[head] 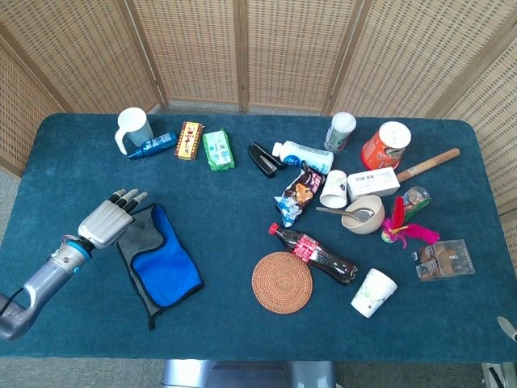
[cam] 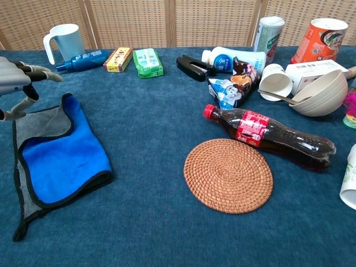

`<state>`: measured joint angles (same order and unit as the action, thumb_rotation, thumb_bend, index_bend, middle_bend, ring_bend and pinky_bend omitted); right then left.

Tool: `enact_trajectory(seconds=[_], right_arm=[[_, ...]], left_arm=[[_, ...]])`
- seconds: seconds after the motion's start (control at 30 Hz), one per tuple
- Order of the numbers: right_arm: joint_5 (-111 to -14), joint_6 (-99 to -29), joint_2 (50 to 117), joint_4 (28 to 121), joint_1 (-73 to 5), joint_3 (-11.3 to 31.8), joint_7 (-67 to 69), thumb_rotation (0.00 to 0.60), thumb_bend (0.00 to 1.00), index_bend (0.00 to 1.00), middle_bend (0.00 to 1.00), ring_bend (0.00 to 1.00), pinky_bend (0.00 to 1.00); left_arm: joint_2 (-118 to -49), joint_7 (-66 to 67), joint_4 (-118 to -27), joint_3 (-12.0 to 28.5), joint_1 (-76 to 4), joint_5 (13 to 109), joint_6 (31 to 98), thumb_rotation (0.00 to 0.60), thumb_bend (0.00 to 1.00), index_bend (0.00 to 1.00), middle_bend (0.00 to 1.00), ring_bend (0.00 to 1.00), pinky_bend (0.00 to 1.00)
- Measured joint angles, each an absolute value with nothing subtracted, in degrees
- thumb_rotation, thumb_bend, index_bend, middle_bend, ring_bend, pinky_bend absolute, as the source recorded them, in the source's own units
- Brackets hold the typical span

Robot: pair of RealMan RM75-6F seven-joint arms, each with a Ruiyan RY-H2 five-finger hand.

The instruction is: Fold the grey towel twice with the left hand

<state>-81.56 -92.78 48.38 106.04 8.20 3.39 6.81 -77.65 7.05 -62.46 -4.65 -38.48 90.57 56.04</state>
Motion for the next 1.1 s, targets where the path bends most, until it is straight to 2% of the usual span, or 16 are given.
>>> enact_trajectory(seconds=[0.1,0.27,0.43,0.57,0.67,0.87,1.1], right_arm=[[-81.51,-92.82,48.38,106.08,8.21,3.41,6.78,0.600,0.00,0.00,0.00,0.00,0.00],[-81.29,-92.72,48.36,106.02,8.17,3.47,6.91,0.600,0.00,0.00,0.00,0.00,0.00],[-81.05,-92.47,48.29,105.91,8.07,3.53,7.15,0.600,0.00,0.00,0.00,0.00,0.00],[-80.97,-92.47,48.26,105.89,8.10,3.54,7.27,0.600,0.00,0.00,0.00,0.00,0.00],[-80.74,-92.53,48.17,105.91,8.14,3.63,7.52,0.600,0.00,0.00,0.00,0.00,0.00],[-80.75,-92.26,48.09,105.82,8.05,3.60,7.74,0.600,0.00,0.00,0.00,0.00,0.00],[-80.79,-92.07,48.06,105.83,7.98,3.52,7.71,0.600,0.00,0.00,0.00,0.00,0.00]], left_arm=[[-77.64,4.10,-61.74,-4.68,-38.39,92.01,58.12,0.600,0.52,0.28,0.00,0.00,0.18],[-77.56,-0.60,-60.60,-4.64,-38.82,94.79,61.10,0.600,0.50,0.21,0.00,0.00,0.18],[-77.95,0.54,-60.29,-4.25,-39.70,95.26,60.72,0.600,0.31,0.19,0.00,0.00,0.17],[-78.74,3.75,-60.50,-3.57,-40.27,94.34,58.98,0.600,0.14,0.12,0.00,0.00,0.15],[-79.46,6.21,-61.54,-2.80,-40.79,93.27,57.53,0.600,0.08,0.09,0.00,0.00,0.15],[-81.16,9.18,-62.26,-1.75,-41.61,92.58,56.89,0.600,0.09,0.14,0.00,0.00,0.17],[-82.62,10.18,-62.77,-1.67,-42.71,92.95,55.78,0.600,0.18,0.27,0.00,0.00,0.17]])
